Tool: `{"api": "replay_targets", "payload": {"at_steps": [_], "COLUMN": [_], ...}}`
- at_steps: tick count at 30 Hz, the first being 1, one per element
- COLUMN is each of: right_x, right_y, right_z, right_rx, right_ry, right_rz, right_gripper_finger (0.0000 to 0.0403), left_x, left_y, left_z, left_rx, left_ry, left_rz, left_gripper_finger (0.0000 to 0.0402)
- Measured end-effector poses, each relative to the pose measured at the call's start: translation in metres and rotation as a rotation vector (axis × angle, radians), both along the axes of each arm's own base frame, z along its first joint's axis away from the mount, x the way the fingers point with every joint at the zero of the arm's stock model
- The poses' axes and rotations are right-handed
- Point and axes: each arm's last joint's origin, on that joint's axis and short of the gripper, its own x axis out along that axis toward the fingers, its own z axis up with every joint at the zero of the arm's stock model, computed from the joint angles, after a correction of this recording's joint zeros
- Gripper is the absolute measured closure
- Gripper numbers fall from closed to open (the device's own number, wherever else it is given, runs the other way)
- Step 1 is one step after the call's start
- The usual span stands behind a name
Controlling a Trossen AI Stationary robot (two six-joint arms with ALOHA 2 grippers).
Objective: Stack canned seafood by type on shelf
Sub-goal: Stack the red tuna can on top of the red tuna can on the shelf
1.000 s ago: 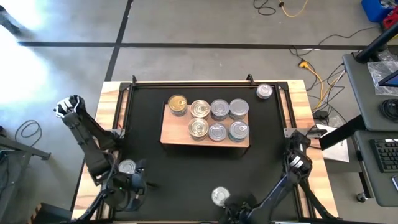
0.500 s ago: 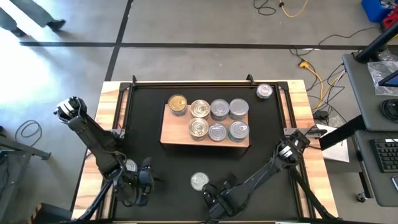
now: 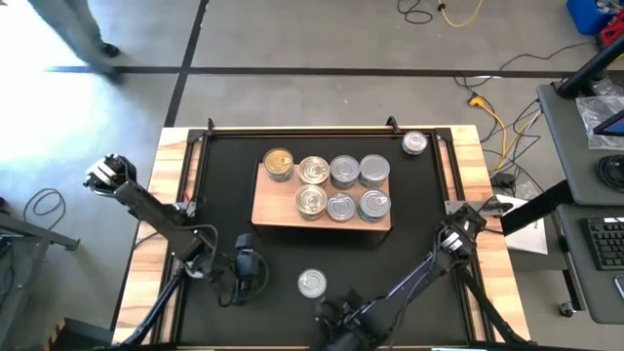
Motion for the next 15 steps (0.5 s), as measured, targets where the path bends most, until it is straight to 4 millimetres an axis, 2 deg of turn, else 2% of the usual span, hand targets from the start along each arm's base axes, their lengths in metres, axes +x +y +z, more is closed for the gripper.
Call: {"api": "replay_targets", "payload": {"at_steps": [6,11,15], "right_x": [0.019,0.04,0.047], "right_y": [-0.026,-0.048,-0.062], "right_z": [0.004,0.007,-0.003], "right_rx": [-0.032,-0.059,-0.057], "right_ry": [-0.082,-0.123,-0.066], "right_rz": [-0.162,-0.153,-0.132], "right_gripper_finger": [0.039,0.039,0.039], "left_x": [0.004,0.005,0.001], "left_y": [-0.005,-0.013,-0.021], "left_z": [-0.007,-0.016,-0.027], "left_rx": [0.025,-0.015,-0.079], "left_ry": [0.032,0.084,0.168], "left_rz": [-0.033,-0.028,-0.052], "left_gripper_finger": [0.0229,0.0235,0.0237]}}
